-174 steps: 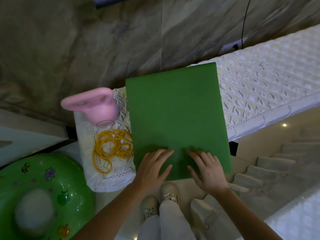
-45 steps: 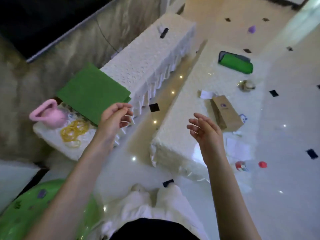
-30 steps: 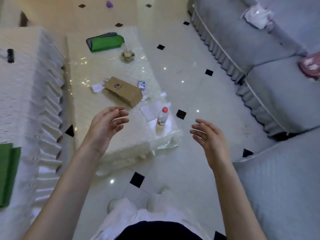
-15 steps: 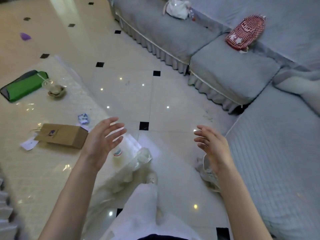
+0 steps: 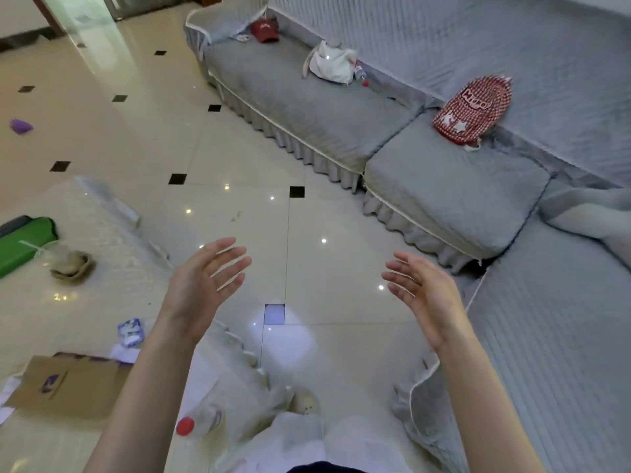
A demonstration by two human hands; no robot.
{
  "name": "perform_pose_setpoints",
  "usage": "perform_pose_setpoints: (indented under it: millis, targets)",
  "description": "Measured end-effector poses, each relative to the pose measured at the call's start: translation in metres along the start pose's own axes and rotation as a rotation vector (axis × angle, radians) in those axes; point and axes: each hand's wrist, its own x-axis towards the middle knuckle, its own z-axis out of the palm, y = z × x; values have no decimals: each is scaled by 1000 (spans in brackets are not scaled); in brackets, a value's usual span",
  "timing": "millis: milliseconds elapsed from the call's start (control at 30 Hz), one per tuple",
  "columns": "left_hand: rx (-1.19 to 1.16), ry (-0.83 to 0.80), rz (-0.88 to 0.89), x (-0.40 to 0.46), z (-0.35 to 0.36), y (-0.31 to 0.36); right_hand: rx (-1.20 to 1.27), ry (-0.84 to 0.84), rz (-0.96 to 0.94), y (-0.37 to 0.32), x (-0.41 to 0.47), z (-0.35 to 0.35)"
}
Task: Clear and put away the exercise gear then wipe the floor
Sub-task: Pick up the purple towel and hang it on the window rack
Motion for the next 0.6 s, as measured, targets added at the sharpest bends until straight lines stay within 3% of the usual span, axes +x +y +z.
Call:
perform_pose_setpoints:
  millis: [267,600]
  targets:
    - [-84,77,-9,94,11,40,-134,-57,-30,-41,111,45]
    - [-164,229,77,247,77,85,-292,-307,3,-107,303,140]
